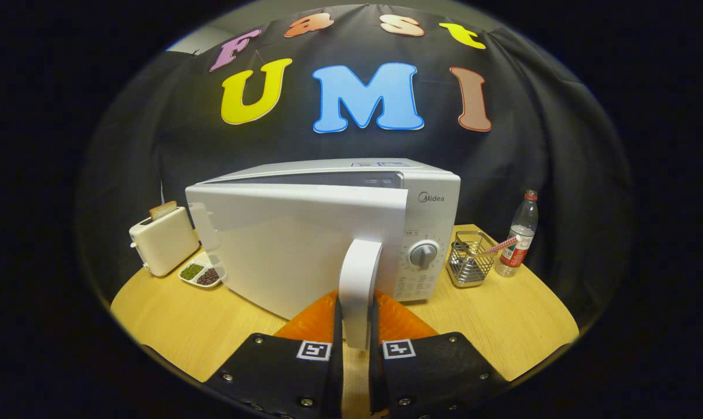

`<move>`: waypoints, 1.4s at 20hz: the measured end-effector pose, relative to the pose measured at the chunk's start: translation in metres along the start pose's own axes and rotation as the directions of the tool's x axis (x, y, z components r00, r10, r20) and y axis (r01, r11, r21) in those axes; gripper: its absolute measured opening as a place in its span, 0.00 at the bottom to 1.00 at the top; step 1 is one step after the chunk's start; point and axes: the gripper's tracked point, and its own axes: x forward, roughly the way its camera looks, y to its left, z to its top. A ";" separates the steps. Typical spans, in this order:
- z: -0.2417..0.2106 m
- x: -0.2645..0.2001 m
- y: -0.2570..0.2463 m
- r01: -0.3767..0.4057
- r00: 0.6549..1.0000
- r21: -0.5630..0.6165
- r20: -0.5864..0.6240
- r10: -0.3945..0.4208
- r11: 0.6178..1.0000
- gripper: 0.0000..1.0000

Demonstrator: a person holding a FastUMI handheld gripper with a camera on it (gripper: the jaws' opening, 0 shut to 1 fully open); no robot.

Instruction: Open the microwave, put the food inside, and close the microwave door.

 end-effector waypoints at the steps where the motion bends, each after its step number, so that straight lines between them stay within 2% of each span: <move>1: -0.004 -0.007 0.006 -0.008 1.000 0.002 -0.006 0.008 1.000 0.20; 6: -0.018 -0.040 0.031 -0.033 0.999 -0.029 -0.018 0.032 0.999 0.24; 19: -0.047 -0.105 0.109 -0.097 0.995 -0.079 -0.023 0.096 0.992 0.24; 28: -0.057 -0.130 0.174 -0.148 0.989 -0.100 -0.027 0.146 0.984 0.23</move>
